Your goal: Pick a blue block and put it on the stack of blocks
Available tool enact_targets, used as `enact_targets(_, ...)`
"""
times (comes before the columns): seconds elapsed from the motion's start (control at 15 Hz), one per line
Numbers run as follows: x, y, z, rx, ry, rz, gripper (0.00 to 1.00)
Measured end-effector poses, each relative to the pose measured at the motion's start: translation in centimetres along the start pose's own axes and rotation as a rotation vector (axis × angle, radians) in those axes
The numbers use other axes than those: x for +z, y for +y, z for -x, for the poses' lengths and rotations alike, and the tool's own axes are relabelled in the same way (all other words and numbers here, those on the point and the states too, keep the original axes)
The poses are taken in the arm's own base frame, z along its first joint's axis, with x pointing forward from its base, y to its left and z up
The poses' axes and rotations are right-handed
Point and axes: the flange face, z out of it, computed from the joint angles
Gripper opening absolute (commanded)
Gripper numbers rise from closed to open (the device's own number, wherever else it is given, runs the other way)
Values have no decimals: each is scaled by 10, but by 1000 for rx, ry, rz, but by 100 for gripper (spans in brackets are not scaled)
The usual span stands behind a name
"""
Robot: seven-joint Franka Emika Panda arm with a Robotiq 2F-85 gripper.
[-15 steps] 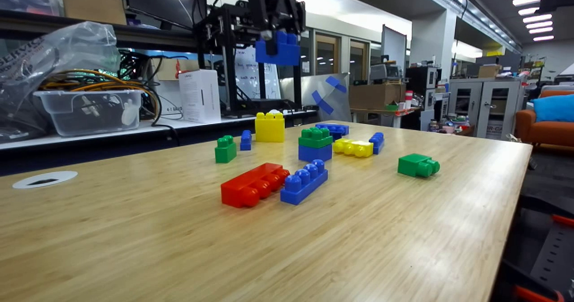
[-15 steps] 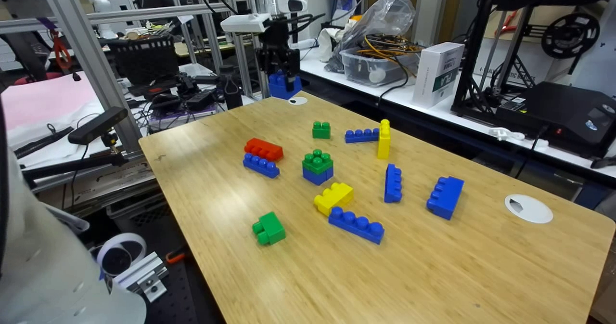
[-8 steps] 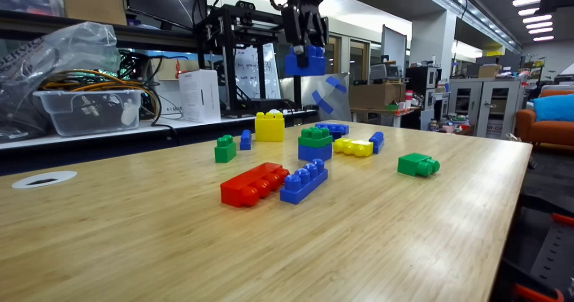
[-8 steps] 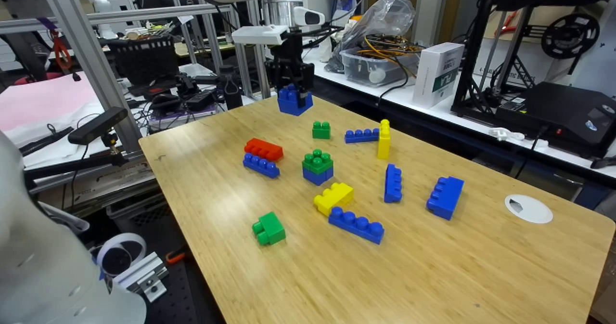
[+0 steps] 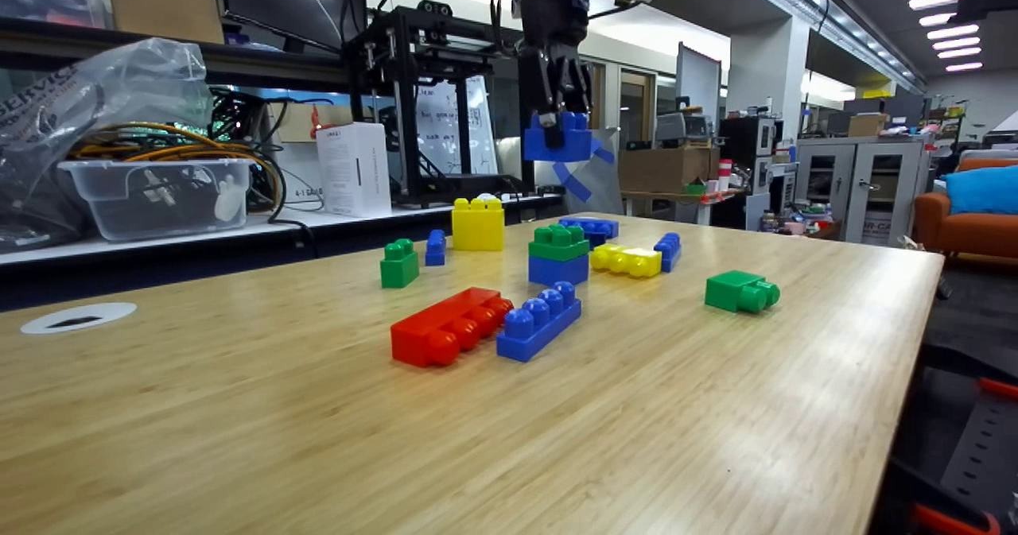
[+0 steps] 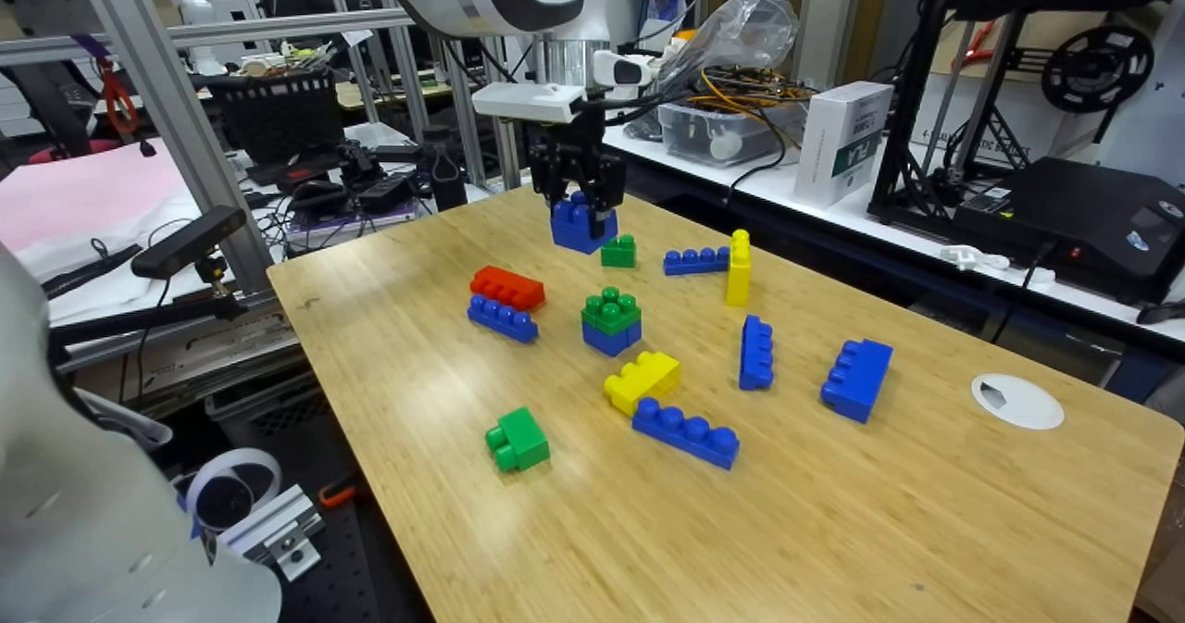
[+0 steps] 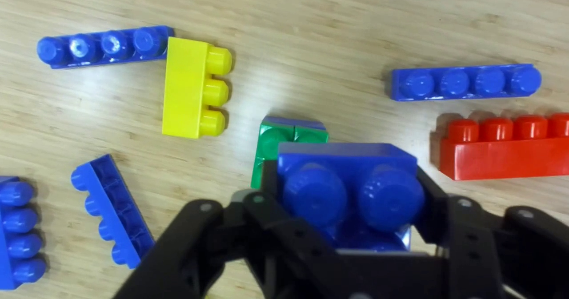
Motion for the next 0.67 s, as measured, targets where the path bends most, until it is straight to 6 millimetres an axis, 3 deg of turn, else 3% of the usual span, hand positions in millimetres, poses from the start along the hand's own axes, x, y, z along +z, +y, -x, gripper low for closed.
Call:
enact_targets(0.33,27,17,-14,17,-8,-14,44)
enact_targets(0.67,39,20,-24,20,-20,-22,44)
